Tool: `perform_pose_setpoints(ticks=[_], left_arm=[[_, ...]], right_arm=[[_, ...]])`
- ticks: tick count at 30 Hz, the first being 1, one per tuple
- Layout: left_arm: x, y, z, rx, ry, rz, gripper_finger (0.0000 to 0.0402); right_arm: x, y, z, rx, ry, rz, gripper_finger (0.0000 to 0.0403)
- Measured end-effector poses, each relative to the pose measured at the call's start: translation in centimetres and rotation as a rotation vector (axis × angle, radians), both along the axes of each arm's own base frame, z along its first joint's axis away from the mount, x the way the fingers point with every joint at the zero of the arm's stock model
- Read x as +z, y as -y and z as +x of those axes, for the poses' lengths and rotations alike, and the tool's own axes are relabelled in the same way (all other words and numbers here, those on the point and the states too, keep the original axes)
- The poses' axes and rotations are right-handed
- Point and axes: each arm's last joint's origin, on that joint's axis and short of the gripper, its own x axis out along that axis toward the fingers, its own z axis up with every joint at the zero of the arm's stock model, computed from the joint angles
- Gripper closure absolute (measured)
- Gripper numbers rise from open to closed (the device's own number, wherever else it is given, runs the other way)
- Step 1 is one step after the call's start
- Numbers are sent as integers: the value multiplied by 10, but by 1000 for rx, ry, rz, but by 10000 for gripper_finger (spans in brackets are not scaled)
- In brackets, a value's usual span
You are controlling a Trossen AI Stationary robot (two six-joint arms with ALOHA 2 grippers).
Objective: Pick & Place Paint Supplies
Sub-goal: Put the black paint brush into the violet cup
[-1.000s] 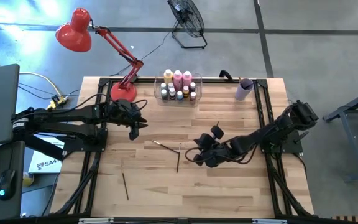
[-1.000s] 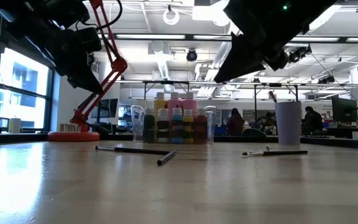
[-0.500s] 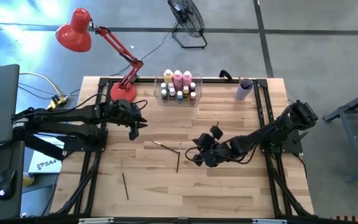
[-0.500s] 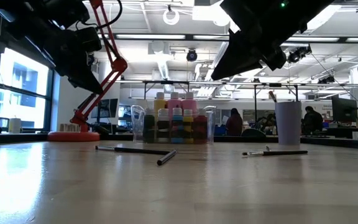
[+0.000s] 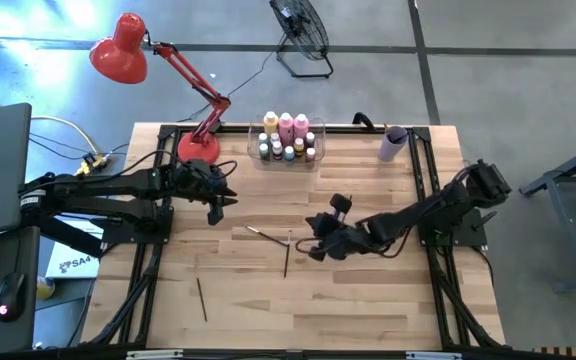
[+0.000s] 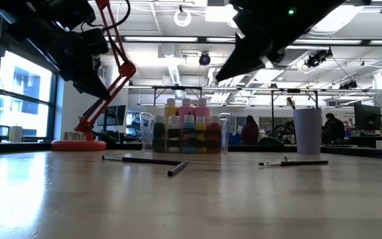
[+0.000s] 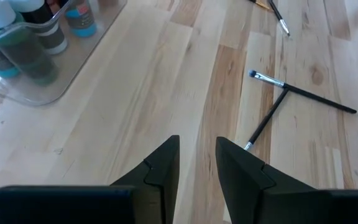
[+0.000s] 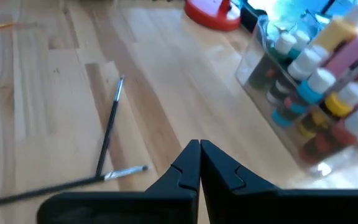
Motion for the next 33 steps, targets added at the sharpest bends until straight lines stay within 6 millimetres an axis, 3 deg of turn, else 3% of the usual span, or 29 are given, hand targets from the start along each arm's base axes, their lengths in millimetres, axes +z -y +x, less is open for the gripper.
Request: perform_pose_setpoints(ticks=[8, 24, 33], left_arm=[[2, 0, 2, 0, 25, 7, 300], [-3, 1, -2, 3, -33, -14, 300], [-3, 1, -3, 5, -42, -21, 300]], right_arm=[[3, 15, 9, 121, -37, -36, 400], [3, 19, 11, 118, -20, 11, 400], [0, 12, 11, 380, -90, 140, 400]])
